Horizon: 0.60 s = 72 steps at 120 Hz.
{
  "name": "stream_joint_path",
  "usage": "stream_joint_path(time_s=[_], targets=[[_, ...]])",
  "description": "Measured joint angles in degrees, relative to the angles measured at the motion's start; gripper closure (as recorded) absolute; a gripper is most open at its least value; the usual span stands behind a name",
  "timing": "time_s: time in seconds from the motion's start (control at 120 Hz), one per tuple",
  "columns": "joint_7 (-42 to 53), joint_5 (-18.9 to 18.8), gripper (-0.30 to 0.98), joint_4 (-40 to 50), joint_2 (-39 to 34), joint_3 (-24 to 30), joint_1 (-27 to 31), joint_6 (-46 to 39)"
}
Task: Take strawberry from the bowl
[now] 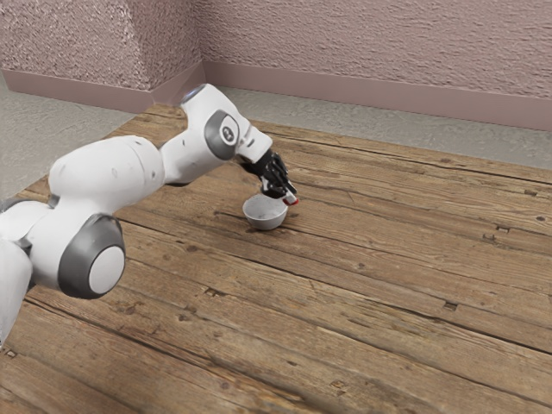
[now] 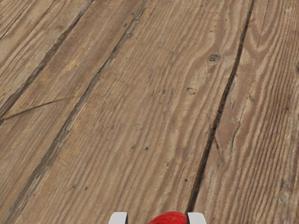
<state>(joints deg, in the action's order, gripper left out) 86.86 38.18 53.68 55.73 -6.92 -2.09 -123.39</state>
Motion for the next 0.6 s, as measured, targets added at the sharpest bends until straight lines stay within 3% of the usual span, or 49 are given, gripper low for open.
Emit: stream_joint_path(time_s=[0.108, 0.283, 0.4, 0.483, 0.533, 0.6], targets=[[-0.61, 5.09, 0.71, 1.74, -0.09, -4.67, -9.13, -0.24], [-1.8, 8.15, 0.66, 0.93, 3.62, -4.94, -11.11, 0.06], [-2.43, 8.54, 0.42, 1.16, 2.45, -5.67, -12.53, 0.27], [-3.57, 6.43, 0.29, 12.58, -11.82, -9.49, -16.38, 0.4], [-5.95, 1.85, 0.23, 23.47, -23.86, -9.93, -16.46, 0.56], [-11.94, -6.35, 0.18, 33.66, -39.63, -7.28, -10.08, 4.24]])
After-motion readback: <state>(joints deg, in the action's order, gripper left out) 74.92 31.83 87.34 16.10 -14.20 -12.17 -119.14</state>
